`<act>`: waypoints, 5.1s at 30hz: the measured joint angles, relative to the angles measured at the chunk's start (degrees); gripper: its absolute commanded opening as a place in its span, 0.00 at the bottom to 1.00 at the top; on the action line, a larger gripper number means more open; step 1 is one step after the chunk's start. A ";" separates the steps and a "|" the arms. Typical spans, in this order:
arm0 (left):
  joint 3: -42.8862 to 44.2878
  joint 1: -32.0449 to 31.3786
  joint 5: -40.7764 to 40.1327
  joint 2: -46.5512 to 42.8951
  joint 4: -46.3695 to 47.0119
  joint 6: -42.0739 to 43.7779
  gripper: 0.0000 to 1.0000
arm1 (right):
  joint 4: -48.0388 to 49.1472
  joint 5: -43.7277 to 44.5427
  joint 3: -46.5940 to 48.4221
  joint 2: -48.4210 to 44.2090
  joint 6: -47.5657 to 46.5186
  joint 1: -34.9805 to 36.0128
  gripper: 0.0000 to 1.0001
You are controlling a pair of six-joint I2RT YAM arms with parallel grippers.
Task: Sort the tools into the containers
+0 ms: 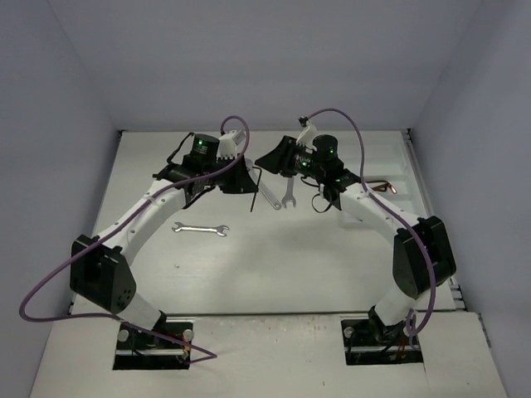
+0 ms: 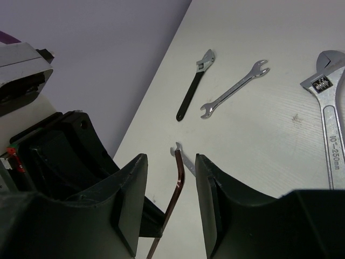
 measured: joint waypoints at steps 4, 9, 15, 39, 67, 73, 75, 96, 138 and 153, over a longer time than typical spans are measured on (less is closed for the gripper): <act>0.99 -0.10 -0.40 0.56 0.01 0.23 0.00 | 0.04 -0.09 0.00 0.01 0.19 0.00 0.37; 2.12 -0.28 -1.13 0.62 0.18 0.91 0.00 | 0.12 -0.07 0.00 0.58 0.44 0.00 0.36; 2.24 -0.94 -1.81 0.62 0.19 1.77 0.00 | -0.02 -0.01 0.00 1.90 1.04 0.00 0.16; -3.78 -1.69 -17.90 -2.31 -5.74 4.28 0.70 | 1.02 13.88 -15.10 -5.78 7.55 -28.32 0.00; -13.36 -1.56 -27.66 -13.09 -12.28 3.88 0.70 | 0.93 32.70 -16.89 5.46 17.23 -38.82 0.51; -13.34 -1.31 -29.64 -11.58 -12.99 2.83 0.70 | -4.22 32.12 -16.02 -5.37 12.15 -38.80 0.50; -13.34 -0.77 -30.13 -10.50 -13.27 2.41 0.70 | -4.95 30.98 -15.51 -8.87 10.07 -38.69 0.50; -2.65 2.50 -33.22 15.93 -22.57 33.54 0.70 | -11.03 9.49 -19.32 -16.61 -5.64 -24.43 0.50; 20.19 3.97 -15.35 37.10 -14.57 8.58 0.38 | -11.07 4.34 -19.60 -17.59 -6.43 -22.99 0.51; 17.16 -2.39 -30.16 35.38 -13.80 10.47 0.16 | -11.06 4.82 -21.42 -17.62 -6.15 -21.76 0.51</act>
